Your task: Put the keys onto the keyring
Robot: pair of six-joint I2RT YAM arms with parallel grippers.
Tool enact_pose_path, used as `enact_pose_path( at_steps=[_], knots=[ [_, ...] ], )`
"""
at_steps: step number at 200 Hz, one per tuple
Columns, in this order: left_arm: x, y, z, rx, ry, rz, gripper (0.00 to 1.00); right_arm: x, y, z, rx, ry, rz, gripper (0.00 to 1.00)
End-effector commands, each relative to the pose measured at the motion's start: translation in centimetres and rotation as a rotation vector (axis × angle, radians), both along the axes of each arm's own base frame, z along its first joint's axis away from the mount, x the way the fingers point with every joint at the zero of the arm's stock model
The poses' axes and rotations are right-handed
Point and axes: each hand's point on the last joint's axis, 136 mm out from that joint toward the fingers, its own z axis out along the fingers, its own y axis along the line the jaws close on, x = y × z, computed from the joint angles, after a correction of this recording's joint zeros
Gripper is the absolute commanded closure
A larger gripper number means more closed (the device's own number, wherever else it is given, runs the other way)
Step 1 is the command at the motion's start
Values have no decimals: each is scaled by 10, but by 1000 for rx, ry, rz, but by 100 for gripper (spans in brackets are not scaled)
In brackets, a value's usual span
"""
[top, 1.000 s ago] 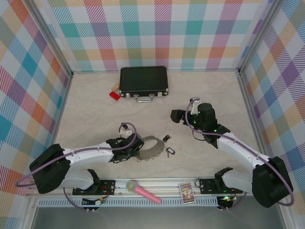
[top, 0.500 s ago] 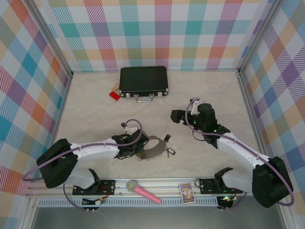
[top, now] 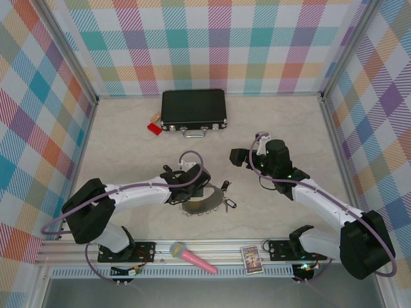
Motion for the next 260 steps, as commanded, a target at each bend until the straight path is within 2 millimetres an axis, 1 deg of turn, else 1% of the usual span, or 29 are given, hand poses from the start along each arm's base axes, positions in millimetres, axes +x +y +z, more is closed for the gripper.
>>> enact_pose_path(
  at_steps=[1, 17, 29, 51, 134, 174, 218, 228, 248, 260],
  knots=[
    [-14, 29, 8, 74, 20, 58, 80, -5, 1, 2, -11, -23, 14, 1],
    [-24, 45, 6, 104, 48, 94, 78, -5, 1, 2, -7, -25, 15, 1],
    [-31, 53, 3, 120, 76, 112, 78, -5, 3, 2, -6, -24, 22, 1],
    [-41, 58, -5, 129, 124, 129, 77, -6, 5, 1, -8, -19, 26, 1],
    [-51, 56, -33, 192, 238, 134, 79, -6, 4, 1, -17, -28, 21, 1],
    [-48, 50, -31, 149, 221, 132, 80, -6, 4, 1, -18, -28, 22, 1],
    [-48, 49, -32, 140, 221, 136, 86, -6, 4, 0, -21, -28, 21, 1],
    [-48, 48, -31, 137, 219, 136, 90, -6, 4, 0, -21, -29, 21, 1],
    [-44, 47, -25, 126, 197, 136, 100, -6, 5, 0, -19, -28, 21, 1],
    [-41, 47, -18, 122, 172, 130, 100, -6, 5, 1, -18, -30, 19, 1]
  ],
)
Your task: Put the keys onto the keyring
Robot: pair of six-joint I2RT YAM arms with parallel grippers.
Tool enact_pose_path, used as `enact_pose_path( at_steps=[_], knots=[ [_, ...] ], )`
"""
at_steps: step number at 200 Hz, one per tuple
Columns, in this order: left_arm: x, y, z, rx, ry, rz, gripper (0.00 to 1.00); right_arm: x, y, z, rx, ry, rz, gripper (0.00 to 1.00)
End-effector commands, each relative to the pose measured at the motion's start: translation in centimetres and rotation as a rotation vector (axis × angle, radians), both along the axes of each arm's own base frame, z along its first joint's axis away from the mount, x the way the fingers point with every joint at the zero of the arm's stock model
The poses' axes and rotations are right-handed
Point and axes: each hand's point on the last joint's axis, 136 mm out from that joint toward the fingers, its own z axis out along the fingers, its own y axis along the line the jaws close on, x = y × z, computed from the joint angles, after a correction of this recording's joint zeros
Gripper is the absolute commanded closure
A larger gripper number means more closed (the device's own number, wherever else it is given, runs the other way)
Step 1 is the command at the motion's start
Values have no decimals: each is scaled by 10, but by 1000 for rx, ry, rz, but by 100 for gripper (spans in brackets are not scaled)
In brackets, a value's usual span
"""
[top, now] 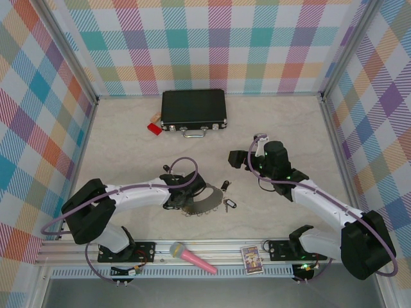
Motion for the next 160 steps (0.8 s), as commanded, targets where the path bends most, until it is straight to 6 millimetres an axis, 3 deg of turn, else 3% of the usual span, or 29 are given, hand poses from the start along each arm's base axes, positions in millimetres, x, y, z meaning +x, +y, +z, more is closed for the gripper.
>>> enact_pose_path(
  at_steps=[1, 94, 124, 160],
  knots=[
    [3, -1, 12, -9, -35, -4, 100, -2, 0, 3, -4, -23, 5, 1],
    [42, -16, 71, 9, -237, -120, 100, 1, -12, 14, 38, -71, -79, 1],
    [47, -20, 74, 23, -254, -133, 100, -1, -8, 14, 43, -72, -50, 1],
    [57, -24, 56, 36, -230, -146, 100, -2, -1, 12, 46, -53, -15, 1]
  ],
)
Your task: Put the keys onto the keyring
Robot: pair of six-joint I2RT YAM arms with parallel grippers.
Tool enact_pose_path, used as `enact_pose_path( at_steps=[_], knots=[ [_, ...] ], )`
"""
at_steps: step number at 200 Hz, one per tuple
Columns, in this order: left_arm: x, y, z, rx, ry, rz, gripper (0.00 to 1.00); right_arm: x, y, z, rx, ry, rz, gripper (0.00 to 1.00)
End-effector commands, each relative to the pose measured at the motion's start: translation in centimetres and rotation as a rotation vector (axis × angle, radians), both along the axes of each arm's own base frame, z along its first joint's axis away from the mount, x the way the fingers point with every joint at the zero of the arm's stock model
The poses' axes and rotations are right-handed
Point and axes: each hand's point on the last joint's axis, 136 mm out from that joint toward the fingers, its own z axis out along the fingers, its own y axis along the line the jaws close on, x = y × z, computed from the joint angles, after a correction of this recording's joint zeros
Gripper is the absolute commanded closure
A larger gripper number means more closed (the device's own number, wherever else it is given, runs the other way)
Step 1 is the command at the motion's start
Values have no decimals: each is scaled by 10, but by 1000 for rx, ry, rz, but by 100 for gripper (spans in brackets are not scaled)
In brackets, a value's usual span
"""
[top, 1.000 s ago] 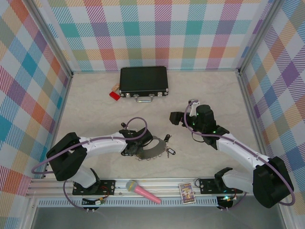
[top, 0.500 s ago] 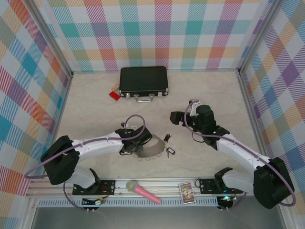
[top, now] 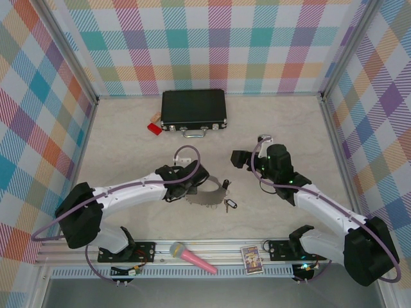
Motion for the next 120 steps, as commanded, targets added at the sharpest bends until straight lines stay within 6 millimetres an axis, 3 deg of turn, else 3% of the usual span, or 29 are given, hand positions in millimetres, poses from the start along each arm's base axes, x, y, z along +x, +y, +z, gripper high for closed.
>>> enact_pose_path(
  at_steps=[1, 58, 91, 111, 120],
  knots=[
    [13, -5, -5, 18, -14, -18, 100, -1, 8, 6, 16, -15, 38, 1],
    [58, -15, -16, -1, -16, -27, 100, 0, 8, 2, 7, -11, 39, 1],
    [75, -15, -34, 18, 31, -27, 100, 0, 9, 1, 3, -12, 42, 1],
    [75, -17, -36, 16, 45, -36, 80, -1, 9, 1, 4, -12, 47, 1],
    [72, -17, -34, 5, 51, -42, 76, -1, 10, 2, 5, -14, 50, 1]
  ],
)
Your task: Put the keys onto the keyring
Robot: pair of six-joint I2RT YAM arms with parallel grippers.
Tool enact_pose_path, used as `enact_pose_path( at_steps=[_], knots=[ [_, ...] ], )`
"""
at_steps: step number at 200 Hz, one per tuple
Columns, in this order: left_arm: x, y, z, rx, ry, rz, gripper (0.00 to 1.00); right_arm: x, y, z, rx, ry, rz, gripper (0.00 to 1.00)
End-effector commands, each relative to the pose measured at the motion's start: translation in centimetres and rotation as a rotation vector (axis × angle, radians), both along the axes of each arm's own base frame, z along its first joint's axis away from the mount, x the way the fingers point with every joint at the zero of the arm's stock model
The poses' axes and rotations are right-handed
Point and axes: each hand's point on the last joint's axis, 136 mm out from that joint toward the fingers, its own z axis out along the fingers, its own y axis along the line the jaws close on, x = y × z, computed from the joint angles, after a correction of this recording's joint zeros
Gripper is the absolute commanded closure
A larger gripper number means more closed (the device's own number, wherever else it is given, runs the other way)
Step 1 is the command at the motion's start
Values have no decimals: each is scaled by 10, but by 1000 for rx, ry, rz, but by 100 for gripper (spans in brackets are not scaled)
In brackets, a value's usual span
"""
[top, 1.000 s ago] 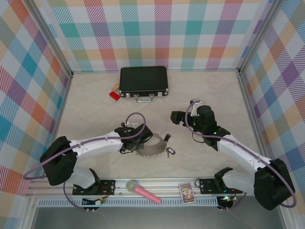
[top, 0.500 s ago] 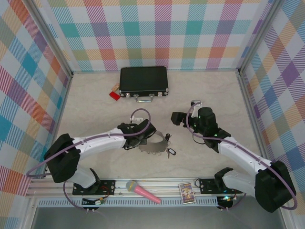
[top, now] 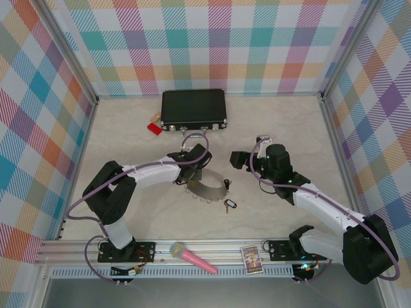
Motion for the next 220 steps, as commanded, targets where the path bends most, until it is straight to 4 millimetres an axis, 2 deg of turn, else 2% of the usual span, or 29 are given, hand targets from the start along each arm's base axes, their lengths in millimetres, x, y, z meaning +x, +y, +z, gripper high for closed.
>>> enact_pose_path(
  at_steps=[1, 22, 61, 109, 131, 137, 166, 220],
  knots=[
    [-1, -7, 7, -25, 12, -34, 76, 0, 6, 7, 11, -26, 29, 1],
    [-13, -7, 14, -47, 1, -53, 71, -1, 6, 8, 12, -30, 31, 1],
    [-54, -13, 24, -48, -26, -139, 70, -2, 6, 10, 16, -35, 35, 1],
    [-94, -40, 14, -181, 9, -292, 69, -4, 9, 9, 27, -34, 52, 1],
    [-99, -51, 6, -207, 40, -335, 69, -3, 11, 7, 26, -28, 58, 1],
    [-95, -61, 9, -241, 23, -348, 69, -3, 11, 6, 25, -26, 58, 1],
    [-91, -79, 6, -272, 26, -390, 69, -3, 11, 7, 22, -26, 61, 1],
    [-84, -87, -10, -230, 46, -402, 66, -3, 12, 7, 24, -24, 66, 1]
  ],
)
